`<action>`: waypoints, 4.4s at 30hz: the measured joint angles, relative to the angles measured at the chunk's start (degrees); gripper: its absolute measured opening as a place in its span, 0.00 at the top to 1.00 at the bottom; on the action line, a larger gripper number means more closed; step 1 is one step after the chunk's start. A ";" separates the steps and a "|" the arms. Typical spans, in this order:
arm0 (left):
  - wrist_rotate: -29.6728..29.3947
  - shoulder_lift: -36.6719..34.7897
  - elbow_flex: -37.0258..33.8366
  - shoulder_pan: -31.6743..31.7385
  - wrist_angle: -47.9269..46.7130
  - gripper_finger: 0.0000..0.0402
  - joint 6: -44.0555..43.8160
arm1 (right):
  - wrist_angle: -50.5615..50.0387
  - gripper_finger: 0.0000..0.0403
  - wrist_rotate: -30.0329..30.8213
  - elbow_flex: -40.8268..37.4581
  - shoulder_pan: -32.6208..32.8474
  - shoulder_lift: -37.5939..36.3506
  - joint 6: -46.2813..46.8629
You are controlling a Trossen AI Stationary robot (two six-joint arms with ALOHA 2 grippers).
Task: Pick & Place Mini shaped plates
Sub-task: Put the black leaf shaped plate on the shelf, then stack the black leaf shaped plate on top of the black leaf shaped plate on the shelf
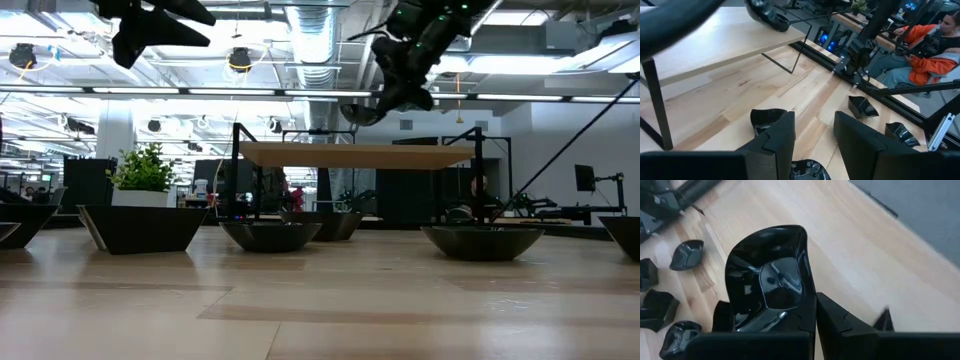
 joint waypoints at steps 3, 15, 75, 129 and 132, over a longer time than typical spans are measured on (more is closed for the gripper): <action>-0.16 0.99 0.00 0.08 0.09 0.65 -0.07 | -3.19 1.00 -0.01 4.75 -0.14 2.65 -2.25; -0.27 4.34 0.00 0.09 2.69 0.65 -1.33 | -11.23 1.00 -0.18 12.90 -0.83 9.58 -7.72; 3.65 4.34 0.00 0.07 3.96 0.65 -1.02 | -9.96 0.92 4.96 12.96 -3.76 12.10 -10.15; 23.97 23.66 0.04 -6.75 16.23 0.74 -5.56 | -9.94 0.87 44.82 -6.27 73.14 -13.02 52.00; 25.44 25.00 0.04 -7.15 18.50 0.74 -5.55 | -9.73 0.87 46.66 -11.77 78.53 -12.77 67.33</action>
